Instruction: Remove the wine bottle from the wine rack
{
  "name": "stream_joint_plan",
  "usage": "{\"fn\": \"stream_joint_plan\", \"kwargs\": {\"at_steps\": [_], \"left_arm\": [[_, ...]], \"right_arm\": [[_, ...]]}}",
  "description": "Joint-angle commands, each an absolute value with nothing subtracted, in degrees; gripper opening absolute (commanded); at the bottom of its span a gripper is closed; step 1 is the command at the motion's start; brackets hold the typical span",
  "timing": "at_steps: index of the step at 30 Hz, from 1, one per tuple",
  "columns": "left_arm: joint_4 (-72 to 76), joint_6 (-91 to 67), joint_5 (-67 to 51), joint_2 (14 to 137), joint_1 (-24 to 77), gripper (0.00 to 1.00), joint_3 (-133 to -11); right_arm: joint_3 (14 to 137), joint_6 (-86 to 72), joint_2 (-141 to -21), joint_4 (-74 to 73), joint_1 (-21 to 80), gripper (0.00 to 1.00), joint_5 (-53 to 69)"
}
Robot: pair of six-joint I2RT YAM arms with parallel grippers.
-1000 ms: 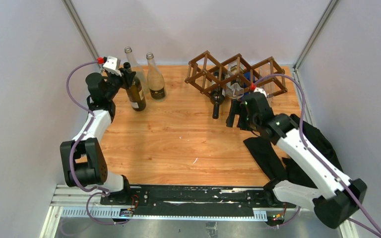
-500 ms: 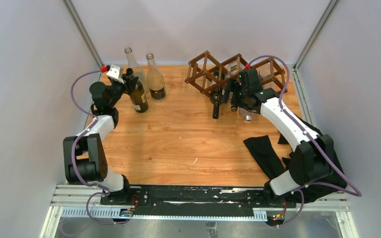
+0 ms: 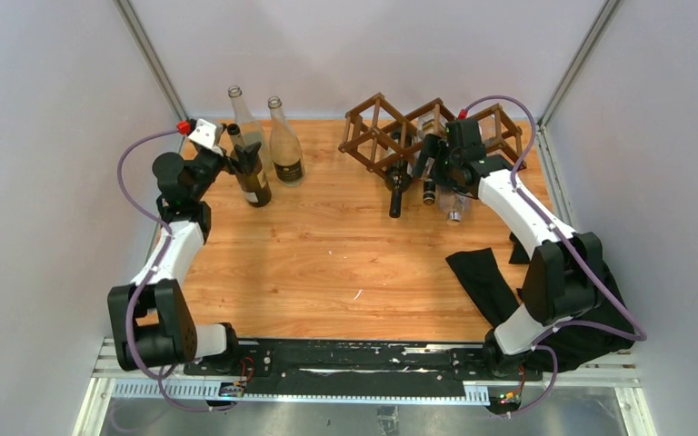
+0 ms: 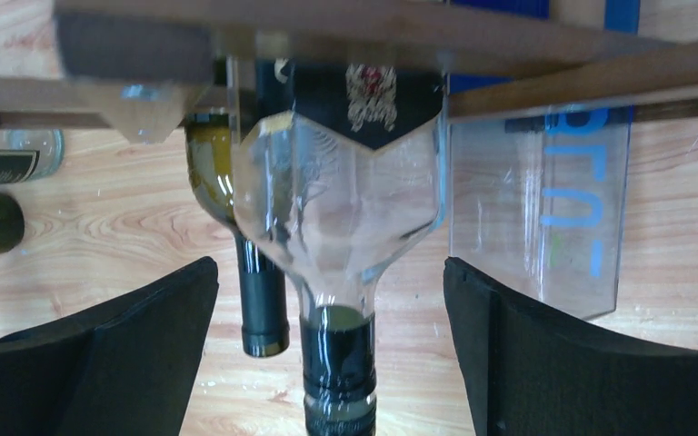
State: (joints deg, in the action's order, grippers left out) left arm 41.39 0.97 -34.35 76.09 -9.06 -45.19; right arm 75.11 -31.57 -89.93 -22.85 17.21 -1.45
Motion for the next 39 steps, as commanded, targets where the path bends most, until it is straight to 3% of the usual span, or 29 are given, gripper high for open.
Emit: {"fn": "stream_joint_plan", "kwargs": {"at_steps": [1, 11, 14, 19, 26, 29, 39], "left_arm": [[29.1, 5.0, -36.5, 70.6, -9.4, 1.00, -47.9], [-9.4, 15.4, -45.5, 64.8, -9.4, 1.00, -58.7], [-13.9, 18.0, -46.7, 63.4, -9.4, 1.00, -59.2], [-19.9, 18.4, -52.0, 62.2, -9.4, 1.00, -60.0], [-21.7, 18.9, -54.4, 59.2, -8.1, 0.98, -56.3], [-23.3, 19.9, -52.7, 58.4, -6.1, 0.97, -55.7], [-23.2, 20.1, -48.7, 56.9, 3.0, 0.95, -52.0]], "right_arm": [[78.0, -30.7, -92.6, -20.3, 15.0, 0.97, -0.9], [79.0, -33.8, -96.9, -14.3, 12.8, 0.91, 3.4], [78.4, -35.0, -97.9, -12.7, 12.3, 0.85, 5.4], [75.7, -36.5, -96.6, -10.7, 11.9, 0.61, 7.5], [68.8, -37.9, -89.3, -7.7, 11.9, 0.12, 9.1], [66.1, -38.5, -86.4, -7.0, 12.0, 0.02, 10.4], [52.1, -40.8, -70.1, -6.8, 14.8, 0.00, 12.8]]}}
